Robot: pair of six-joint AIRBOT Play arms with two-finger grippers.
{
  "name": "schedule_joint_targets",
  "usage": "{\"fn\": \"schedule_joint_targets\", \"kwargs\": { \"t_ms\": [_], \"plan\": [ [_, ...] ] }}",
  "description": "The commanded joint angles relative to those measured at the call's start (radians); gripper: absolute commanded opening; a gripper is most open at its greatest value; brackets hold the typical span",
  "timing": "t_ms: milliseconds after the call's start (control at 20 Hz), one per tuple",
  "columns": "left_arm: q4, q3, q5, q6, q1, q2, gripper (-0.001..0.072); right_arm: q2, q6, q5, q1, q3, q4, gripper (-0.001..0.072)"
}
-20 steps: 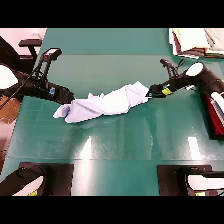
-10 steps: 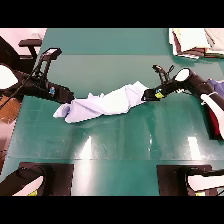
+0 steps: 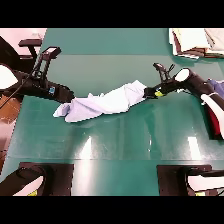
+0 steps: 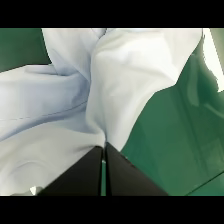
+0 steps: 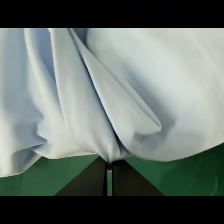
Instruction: Fold the shirts.
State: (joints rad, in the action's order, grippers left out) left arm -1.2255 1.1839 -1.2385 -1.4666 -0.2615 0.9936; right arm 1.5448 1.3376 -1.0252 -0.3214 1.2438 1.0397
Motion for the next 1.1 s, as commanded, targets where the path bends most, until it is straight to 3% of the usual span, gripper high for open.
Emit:
{"fn": "schedule_joint_targets", "kwargs": {
  "t_ms": [0, 300, 700, 900, 1050],
  "plan": [
    [-0.047, 0.062, 0.001, 0.000, -0.001, -0.029, 0.0022, -0.124, 0.000, -0.064, 0.039, 0.031, 0.003, 0.0014],
    [-0.071, 0.452, -0.009, -0.027, -0.001, -0.113, 0.0023, -0.414, 0.000, -0.356, 0.202, 0.408, 0.002, 0.0014],
    [-0.010, 0.880, -0.055, -0.027, -0.001, -0.129, 0.0022, -0.575, 0.098, -0.485, 0.446, 0.748, 0.008, 0.0014],
    [-0.058, 0.824, -0.122, -0.029, -0.001, -0.113, 0.0022, -0.470, 0.148, -0.550, 0.491, 0.835, 0.003, 0.0014],
    [-0.054, 0.602, -0.170, -0.029, -0.001, -0.069, 0.0022, -0.352, 0.146, -0.542, 0.372, 0.704, 0.014, 0.0014]
  ]
}}
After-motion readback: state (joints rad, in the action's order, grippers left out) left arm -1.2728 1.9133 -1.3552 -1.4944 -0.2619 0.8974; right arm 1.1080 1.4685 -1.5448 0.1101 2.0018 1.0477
